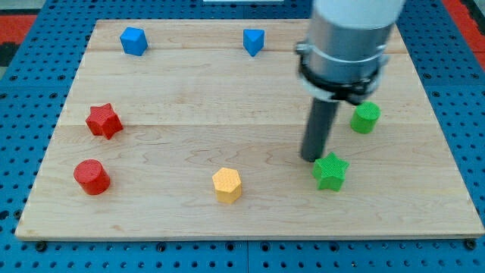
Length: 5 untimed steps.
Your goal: Slide green star towards bottom right
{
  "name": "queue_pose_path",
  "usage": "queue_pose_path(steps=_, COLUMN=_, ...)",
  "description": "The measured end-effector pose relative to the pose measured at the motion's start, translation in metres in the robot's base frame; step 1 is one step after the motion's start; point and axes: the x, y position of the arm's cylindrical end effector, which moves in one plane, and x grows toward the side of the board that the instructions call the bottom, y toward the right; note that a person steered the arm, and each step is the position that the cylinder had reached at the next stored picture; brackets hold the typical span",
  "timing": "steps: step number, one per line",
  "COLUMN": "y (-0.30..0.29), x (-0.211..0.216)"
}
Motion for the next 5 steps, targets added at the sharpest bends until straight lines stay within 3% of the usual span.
queue_pose_path(steps=1, y=-0.018, x=-0.003)
queue_pose_path(steps=2, y=0.018, x=0.050)
queue_pose_path(steps=3, y=0.038, x=0.056)
queue_pose_path(steps=4, y=0.009, x=0.044)
queue_pose_path(steps=5, y=0.069, x=0.036)
